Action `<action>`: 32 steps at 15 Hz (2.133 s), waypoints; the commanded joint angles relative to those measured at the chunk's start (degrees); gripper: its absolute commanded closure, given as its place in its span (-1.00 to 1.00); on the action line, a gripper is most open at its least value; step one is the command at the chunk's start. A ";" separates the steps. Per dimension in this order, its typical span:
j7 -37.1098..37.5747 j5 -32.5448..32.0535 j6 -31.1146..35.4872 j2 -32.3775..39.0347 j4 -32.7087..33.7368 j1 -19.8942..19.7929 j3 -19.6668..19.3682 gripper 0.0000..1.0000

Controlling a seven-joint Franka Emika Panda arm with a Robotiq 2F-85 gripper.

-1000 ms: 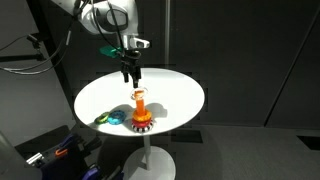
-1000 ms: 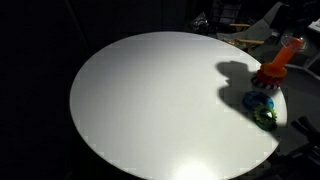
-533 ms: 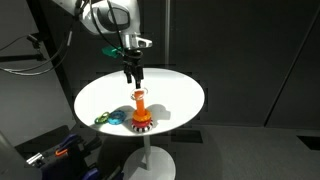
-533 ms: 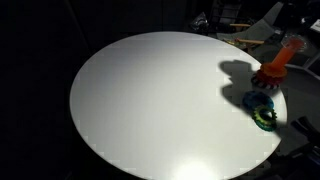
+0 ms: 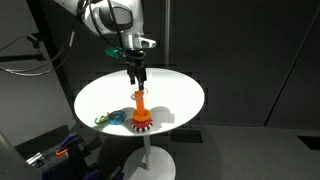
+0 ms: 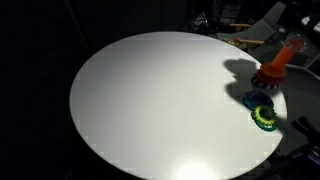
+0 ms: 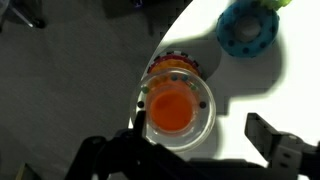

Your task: Put the transparent circular object on the orange object

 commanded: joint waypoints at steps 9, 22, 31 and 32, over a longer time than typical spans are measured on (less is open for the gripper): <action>2.69 -3.36 0.80 1.89 2.85 -0.32 -0.03 -1.00; 2.83 -3.03 2.87 5.78 3.63 0.32 -0.18 -1.00; 2.18 -2.33 2.26 4.96 4.03 1.13 0.19 -1.00; 1.95 -2.03 2.02 4.65 4.17 1.31 0.35 -1.00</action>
